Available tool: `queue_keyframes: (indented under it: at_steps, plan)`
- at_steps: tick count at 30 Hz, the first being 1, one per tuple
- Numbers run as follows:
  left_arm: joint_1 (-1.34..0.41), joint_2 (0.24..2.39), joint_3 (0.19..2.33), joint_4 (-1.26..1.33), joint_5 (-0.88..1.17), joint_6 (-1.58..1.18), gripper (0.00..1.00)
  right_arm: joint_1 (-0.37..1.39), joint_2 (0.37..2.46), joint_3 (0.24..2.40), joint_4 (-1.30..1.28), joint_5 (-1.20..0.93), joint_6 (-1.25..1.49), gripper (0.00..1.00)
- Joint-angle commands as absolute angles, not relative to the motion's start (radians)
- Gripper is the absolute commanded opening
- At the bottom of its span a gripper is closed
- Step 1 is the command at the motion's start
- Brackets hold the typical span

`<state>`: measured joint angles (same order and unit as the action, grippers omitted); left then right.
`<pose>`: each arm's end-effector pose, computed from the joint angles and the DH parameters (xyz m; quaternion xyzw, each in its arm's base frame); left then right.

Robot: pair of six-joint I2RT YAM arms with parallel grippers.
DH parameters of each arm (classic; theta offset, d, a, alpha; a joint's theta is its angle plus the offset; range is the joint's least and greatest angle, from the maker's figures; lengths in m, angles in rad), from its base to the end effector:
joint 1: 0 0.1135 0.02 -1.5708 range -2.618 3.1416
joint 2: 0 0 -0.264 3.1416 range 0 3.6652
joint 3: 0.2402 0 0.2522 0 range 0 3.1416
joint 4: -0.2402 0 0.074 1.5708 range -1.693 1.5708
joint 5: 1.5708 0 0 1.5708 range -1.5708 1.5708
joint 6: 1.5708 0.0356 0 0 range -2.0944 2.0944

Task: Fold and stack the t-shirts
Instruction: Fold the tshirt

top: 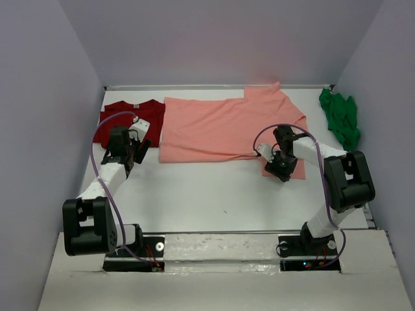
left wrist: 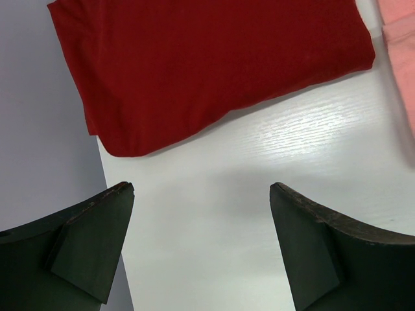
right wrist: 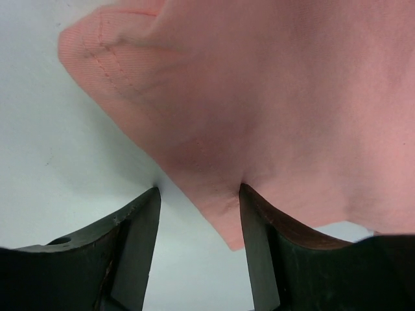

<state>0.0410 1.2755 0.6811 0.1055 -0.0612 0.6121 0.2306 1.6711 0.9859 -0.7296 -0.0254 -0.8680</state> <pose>0.2761 0.0135 0.2272 0.2262 0.8266 0.1899 0.4791 0.2832 0.0674 0.1594 -0.5213 0.8497 -0.0124 0.0780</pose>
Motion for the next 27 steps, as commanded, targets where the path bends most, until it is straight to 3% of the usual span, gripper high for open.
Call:
queue_keyframes:
  at_steps: [1, 6, 11, 14, 18, 27]
  plan:
    - [0.043, 1.279, 0.724, 0.114, -0.043, 0.604, 0.99, 0.241, 1.726, 0.988, -0.655, -0.031, -0.854, 0.54]
    - [0.040, 1.282, 0.727, 0.110, -0.040, 0.604, 0.99, 0.241, 1.729, 0.982, -0.652, -0.020, -0.845, 0.38]
    - [0.035, 1.276, 0.727, 0.103, -0.034, 0.606, 0.99, 0.241, 1.724, 0.985, -0.640, -0.005, -0.844, 0.32]
    - [0.034, 1.273, 0.727, 0.100, -0.032, 0.607, 0.99, 0.241, 1.729, 0.996, -0.637, 0.008, -0.838, 0.24]
    - [0.029, 1.272, 0.729, 0.098, -0.031, 0.611, 0.99, 0.241, 1.704, 1.017, -0.646, 0.047, -0.834, 0.00]
    - [0.018, 1.270, 0.735, 0.095, -0.026, 0.607, 0.99, 0.241, 1.597, 1.109, -0.695, 0.077, -0.821, 0.00]
